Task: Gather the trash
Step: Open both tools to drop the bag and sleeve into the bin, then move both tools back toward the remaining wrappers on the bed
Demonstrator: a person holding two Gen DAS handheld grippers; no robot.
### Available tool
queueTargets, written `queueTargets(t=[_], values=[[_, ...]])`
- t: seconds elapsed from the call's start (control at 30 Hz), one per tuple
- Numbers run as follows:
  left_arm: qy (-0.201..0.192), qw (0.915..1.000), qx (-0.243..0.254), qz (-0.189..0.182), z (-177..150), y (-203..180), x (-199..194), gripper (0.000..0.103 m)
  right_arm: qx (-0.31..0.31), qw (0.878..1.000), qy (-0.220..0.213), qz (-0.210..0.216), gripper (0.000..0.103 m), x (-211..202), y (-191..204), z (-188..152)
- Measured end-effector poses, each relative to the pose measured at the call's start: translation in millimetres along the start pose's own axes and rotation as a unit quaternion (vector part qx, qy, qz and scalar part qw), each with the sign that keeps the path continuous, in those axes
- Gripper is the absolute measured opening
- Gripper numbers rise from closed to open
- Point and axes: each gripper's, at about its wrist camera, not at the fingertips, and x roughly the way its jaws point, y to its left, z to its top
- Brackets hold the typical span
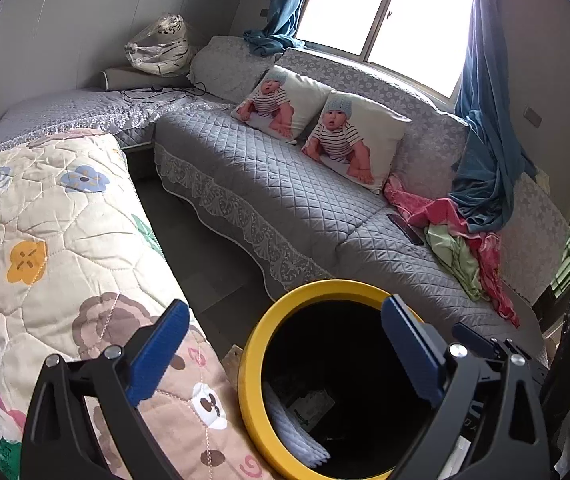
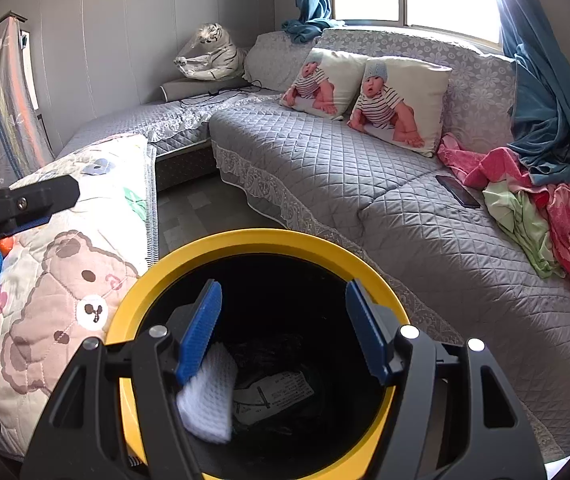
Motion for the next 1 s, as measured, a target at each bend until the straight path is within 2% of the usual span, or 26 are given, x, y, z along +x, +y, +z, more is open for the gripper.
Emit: queueTargets(t=[0.23,0.3,0.5,0.57,0.8,1.0], values=[[-0.030,0.9991,0.004,0.029,4,29,-40,0.093,-0.026,0.999,-0.021,0.019,0.063,-12,23,8],[-0.041,0.9984,0.002,0.038,4,44,-58,0.094,-0.039,0.998,-0.031,0.030,0.066,-16,34,11],[-0.068,0.9949,-0.006,0.075,-7,90,-115,0.095,-0.079,0.992,-0.055,0.082,0.071,-26,82,18],[-0.078,0.9922,0.000,0.097,-14,103,-137,0.095,-0.090,0.989,-0.059,0.105,0.072,-27,100,19],[-0.094,0.9860,-0.012,0.138,-50,150,-203,0.095,-0.135,0.970,-0.055,0.196,0.072,-30,178,23],[-0.083,0.9831,-0.029,0.160,-92,182,-235,0.095,-0.186,0.943,-0.052,0.272,0.073,-35,245,29]])
